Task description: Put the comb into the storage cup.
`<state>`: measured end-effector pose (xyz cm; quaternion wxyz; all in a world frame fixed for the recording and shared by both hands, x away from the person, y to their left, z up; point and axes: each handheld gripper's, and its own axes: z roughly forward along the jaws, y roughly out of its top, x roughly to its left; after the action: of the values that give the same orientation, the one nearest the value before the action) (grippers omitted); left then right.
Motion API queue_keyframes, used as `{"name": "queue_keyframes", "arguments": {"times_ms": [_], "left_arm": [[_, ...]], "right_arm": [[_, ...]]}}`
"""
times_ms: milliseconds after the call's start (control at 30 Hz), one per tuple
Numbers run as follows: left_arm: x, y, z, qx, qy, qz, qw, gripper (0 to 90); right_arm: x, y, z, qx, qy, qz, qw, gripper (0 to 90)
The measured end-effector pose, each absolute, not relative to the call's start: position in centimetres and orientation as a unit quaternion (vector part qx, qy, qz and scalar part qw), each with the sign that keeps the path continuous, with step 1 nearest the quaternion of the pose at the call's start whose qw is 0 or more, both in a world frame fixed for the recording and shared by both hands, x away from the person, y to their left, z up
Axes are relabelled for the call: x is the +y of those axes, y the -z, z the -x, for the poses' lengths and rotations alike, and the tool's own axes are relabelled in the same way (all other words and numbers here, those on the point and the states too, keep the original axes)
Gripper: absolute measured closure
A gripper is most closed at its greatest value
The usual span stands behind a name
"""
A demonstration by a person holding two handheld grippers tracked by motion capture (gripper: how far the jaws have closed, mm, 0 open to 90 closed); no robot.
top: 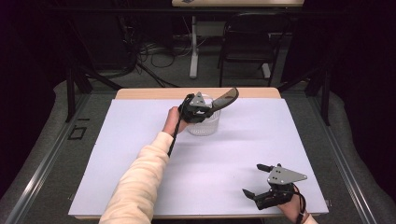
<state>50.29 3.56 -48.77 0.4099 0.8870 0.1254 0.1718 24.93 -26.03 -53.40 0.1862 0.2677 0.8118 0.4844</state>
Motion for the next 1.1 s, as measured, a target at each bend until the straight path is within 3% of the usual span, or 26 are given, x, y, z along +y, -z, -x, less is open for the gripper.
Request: {"name": "queue_keyframes", "arguments": {"times_ms": [167,333,633,867,1100], "left_arm": [[3.6,48.8,-50.2,0.126,-0.171,-0.886,0.412,70.8],[3.7,48.4,-49.9,0.130,-0.171,-0.884,0.414,52.7],[4.7,46.9,-49.2,0.158,-0.158,-0.876,0.427,38.2],[5.3,46.0,-48.5,0.189,-0.152,-0.879,0.410,18.8],[5.9,45.2,-47.9,0.203,-0.157,-0.877,0.406,12.8]], "right_arm": [[-26.0,53.4,-24.9,0.812,-0.484,-0.269,0.186,0.6],[-26.0,53.4,-24.9,0.812,-0.484,-0.268,0.186,0.6],[-26.0,53.4,-24.9,0.812,-0.484,-0.269,0.186,0.6],[-26.0,53.4,-24.8,0.812,-0.484,-0.267,0.187,0.6],[-26.0,53.4,-24.9,0.812,-0.484,-0.268,0.185,0.6]]}}
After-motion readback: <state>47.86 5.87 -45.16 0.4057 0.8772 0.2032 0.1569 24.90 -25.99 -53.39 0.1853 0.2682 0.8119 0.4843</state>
